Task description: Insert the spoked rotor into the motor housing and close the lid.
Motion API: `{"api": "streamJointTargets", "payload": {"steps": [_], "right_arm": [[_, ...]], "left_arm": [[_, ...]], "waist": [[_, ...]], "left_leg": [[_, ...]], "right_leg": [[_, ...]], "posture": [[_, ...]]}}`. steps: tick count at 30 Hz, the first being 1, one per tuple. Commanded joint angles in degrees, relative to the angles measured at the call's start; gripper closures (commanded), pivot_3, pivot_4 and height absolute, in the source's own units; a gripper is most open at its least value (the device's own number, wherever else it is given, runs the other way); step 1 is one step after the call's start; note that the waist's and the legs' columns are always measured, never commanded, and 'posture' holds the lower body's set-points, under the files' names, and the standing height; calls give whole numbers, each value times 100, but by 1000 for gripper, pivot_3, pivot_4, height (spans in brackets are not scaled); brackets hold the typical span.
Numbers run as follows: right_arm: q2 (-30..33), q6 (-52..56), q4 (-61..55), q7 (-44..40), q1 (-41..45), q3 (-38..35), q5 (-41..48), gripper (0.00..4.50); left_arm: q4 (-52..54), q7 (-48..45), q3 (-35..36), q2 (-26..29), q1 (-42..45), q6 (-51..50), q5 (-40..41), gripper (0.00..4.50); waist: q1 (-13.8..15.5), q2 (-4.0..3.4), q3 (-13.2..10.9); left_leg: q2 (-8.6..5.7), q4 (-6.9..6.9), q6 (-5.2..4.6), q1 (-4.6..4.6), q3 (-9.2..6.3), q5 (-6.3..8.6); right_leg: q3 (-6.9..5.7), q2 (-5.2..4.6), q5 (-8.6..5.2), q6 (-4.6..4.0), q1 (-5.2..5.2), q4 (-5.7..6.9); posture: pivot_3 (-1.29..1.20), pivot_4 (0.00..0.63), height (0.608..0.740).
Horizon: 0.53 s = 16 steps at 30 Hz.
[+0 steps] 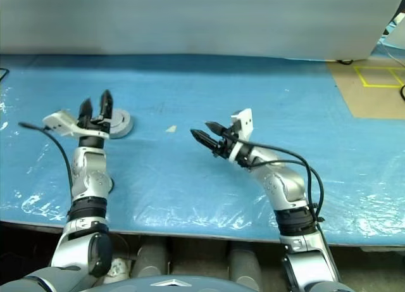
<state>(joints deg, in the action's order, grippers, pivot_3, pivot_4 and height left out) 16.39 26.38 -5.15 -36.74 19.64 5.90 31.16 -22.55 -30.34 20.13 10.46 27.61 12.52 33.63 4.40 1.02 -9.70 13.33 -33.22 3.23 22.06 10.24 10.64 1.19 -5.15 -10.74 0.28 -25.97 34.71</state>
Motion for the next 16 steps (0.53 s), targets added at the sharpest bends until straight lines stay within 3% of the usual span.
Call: {"api": "streamJointTargets", "payload": {"steps": [1, 6, 13, 16], "right_arm": [[140, -752, -162, -294, -181, 116, -508, 1000], [403, -1437, -59, -456, -500, 101, -1062, 1000], [745, -1885, 83, -808, -736, -38, -1242, 1000], [819, -1875, 118, -1022, -811, -112, -1111, 481]], "left_arm": [[490, -766, -523, 210, -132, -405, -104, 18], [825, -1756, -1421, 576, -371, -738, -553, 18], [1129, -2398, -1891, 725, -657, -906, -724, 18], [1211, -2511, -2003, 785, -834, -796, -879, 0]], "waist": [[-8, -1, 0], [-42, -1, 0], [-46, -2, 1], [-47, -2, 1]], "left_leg": [[0, 0, 0, -1, 1, 0], [4, 0, -1, -5, 2, 0], [4, 0, -2, -8, 6, 1], [6, 0, -3, -10, 7, 2]], "right_leg": [[0, 0, 0, -1, 0, 0], [2, 1, -1, -2, -1, 1], [16, 3, -1, -4, -1, 2], [18, 3, -2, -5, -1, 2]], "posture": [[0, 150, 740], [0, 150, 740], [0, 150, 740], [0, 150, 740]]}}
